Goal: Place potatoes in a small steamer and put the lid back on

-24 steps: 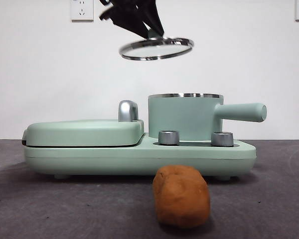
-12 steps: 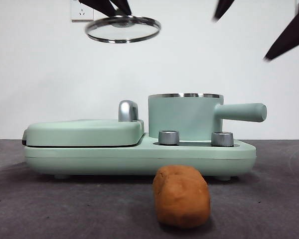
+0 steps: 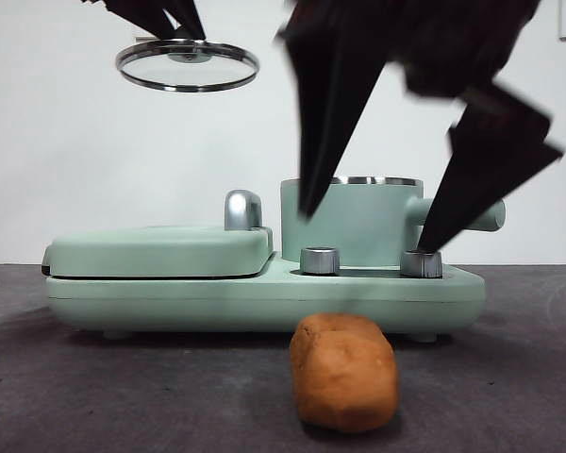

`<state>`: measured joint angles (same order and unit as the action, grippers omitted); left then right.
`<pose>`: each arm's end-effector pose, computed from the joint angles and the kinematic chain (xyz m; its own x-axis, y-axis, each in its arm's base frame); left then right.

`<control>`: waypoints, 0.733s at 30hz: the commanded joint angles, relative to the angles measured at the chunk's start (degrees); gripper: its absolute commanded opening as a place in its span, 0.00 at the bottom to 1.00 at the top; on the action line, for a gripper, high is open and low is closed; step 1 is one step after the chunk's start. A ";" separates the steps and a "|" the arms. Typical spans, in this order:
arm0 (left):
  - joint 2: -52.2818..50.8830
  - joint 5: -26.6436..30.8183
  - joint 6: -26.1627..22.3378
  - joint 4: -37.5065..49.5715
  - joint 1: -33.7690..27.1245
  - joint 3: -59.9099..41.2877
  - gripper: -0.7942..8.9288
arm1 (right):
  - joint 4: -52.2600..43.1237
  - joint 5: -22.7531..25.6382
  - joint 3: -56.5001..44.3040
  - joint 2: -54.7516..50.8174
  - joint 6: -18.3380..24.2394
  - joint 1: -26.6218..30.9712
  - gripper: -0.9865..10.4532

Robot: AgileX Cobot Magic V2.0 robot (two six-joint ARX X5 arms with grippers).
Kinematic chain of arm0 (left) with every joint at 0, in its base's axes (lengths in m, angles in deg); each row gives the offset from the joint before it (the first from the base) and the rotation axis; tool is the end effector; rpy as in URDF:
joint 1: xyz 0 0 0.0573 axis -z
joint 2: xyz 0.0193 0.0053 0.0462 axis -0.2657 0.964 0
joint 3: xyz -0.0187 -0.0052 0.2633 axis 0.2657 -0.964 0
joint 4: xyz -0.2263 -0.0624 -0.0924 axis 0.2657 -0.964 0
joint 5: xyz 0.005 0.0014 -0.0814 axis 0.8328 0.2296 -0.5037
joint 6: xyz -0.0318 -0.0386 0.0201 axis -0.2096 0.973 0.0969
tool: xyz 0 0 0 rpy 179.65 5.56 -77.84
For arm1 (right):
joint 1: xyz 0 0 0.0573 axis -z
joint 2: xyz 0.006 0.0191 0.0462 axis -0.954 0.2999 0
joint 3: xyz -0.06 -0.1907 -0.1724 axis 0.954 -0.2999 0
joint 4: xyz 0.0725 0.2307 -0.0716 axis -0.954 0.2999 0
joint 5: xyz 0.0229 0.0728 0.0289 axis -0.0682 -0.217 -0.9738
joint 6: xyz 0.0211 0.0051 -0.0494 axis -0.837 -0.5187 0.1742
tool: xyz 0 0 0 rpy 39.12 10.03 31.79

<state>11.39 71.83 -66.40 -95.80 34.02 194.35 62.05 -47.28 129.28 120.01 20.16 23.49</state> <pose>0.3422 -0.1215 0.4174 0.7125 -0.4545 -0.5345 0.5291 0.8484 -0.0162 0.1677 0.1990 0.2431 0.1695 0.3886 -0.9057 -0.4184 0.8604 0.2909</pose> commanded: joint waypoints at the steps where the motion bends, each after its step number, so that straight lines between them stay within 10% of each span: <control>1: -0.20 -0.11 -0.55 1.29 -0.50 2.34 0.10 | -1.01 2.34 1.11 3.91 -0.72 -1.25 0.49; 15: -0.17 -0.11 -0.57 1.38 -2.91 2.34 0.10 | -7.78 1.14 1.11 14.95 -0.50 -1.49 0.49; 22: -0.17 -0.11 -0.57 1.55 -2.95 2.34 0.10 | -7.78 1.09 1.11 17.75 -0.09 -1.49 0.22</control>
<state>11.39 71.81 -66.40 -95.93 30.94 194.35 54.51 -46.38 129.30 136.42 20.18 22.66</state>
